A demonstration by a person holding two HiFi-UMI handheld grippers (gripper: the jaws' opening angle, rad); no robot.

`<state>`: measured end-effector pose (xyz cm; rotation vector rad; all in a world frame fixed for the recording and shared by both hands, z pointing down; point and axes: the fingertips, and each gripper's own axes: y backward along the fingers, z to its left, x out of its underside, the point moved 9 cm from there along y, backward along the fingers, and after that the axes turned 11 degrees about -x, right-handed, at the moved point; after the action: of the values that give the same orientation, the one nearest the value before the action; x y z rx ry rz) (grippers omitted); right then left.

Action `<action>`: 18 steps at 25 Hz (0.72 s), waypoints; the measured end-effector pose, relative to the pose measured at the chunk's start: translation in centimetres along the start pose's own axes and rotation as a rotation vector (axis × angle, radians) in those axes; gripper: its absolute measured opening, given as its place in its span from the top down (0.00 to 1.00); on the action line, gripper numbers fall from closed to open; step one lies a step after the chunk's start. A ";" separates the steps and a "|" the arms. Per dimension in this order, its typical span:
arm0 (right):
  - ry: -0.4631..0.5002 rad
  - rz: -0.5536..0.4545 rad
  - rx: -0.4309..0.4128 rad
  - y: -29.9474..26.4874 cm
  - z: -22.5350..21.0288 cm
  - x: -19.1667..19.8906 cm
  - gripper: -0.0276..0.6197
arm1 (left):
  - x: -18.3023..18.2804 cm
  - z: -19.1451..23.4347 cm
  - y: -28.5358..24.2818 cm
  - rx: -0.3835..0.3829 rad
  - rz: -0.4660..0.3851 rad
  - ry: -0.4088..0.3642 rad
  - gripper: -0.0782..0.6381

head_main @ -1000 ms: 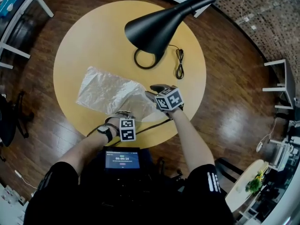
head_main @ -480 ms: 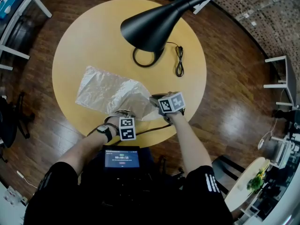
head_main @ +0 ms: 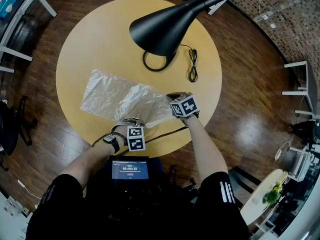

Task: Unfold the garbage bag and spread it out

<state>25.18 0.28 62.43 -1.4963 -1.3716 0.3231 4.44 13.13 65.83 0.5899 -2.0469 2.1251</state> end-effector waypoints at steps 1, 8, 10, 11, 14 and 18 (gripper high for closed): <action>0.031 0.019 0.031 -0.2 -0.4 0.0 0.95 | 0.0 -0.1 0.1 0.003 -0.001 0.008 0.57; 0.326 0.109 0.160 -1.9 -0.2 -1.9 0.95 | -0.5 0.0 -0.1 -0.006 -0.015 0.047 0.57; 0.418 0.137 0.199 -3.0 -0.3 -1.4 0.94 | -0.7 0.1 -0.3 -0.014 -0.022 0.055 0.57; 0.454 0.153 0.218 -3.4 -0.3 -1.0 0.94 | -0.7 0.1 -0.2 -0.021 -0.026 0.060 0.57; 0.532 0.171 0.269 -3.8 0.0 -0.8 0.94 | -0.6 0.5 0.8 -0.051 -0.052 0.097 0.57; 0.553 0.163 0.277 -3.9 0.2 -0.8 0.94 | -1.7 1.4 3.8 -0.087 -0.150 0.117 0.57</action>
<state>22.53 -1.10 65.14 -1.3343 -0.7374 0.1708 4.90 11.81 61.66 0.5725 -1.9564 1.9291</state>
